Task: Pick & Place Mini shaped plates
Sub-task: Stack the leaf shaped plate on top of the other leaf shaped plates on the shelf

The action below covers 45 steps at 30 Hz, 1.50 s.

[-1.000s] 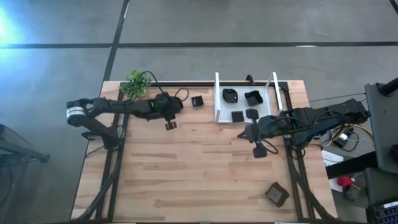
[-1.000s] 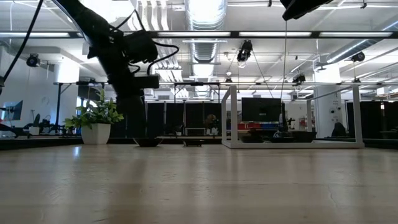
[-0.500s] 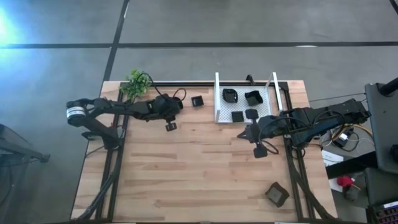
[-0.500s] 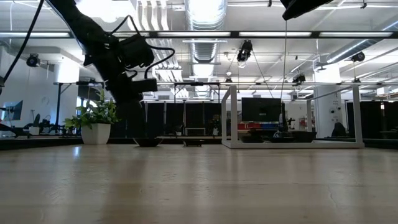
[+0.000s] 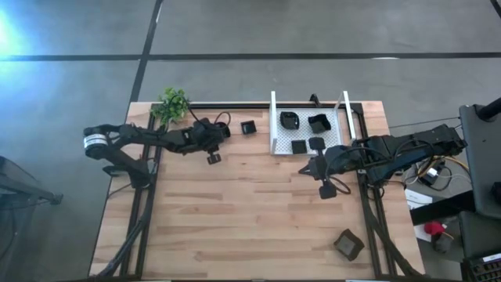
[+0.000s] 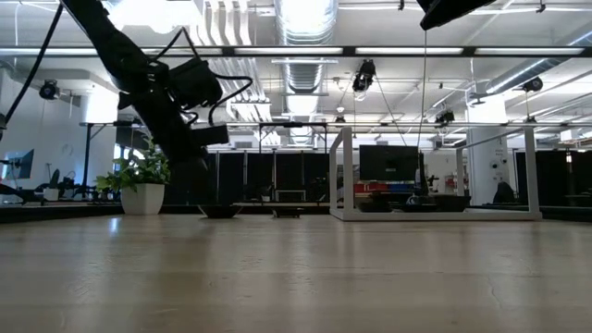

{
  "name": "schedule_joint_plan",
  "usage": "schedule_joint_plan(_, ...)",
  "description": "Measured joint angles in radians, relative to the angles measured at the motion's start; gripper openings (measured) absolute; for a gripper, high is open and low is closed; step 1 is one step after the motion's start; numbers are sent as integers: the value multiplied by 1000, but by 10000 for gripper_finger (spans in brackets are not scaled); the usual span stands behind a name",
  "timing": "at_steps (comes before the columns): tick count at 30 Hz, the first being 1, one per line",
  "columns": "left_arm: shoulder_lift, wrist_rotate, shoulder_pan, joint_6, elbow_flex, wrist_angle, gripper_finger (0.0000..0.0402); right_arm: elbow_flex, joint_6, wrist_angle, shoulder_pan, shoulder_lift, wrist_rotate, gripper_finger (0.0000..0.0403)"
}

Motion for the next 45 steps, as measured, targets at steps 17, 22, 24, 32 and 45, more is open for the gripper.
schedule_joint_plan(17,0,-1,28,1,-68,85,101,0,0,-1,0,0,0,8)
schedule_joint_plan(22,0,0,29,23,-68,104,101,0,0,-2,0,0,0,8)
schedule_joint_plan(24,0,0,30,27,-68,104,101,0,-3,-1,0,0,0,8)
schedule_joint_plan(32,0,0,33,27,-68,115,101,0,-8,-1,0,0,0,8)
schedule_joint_plan(45,38,24,34,10,-67,181,101,0,-8,-1,0,0,0,8)
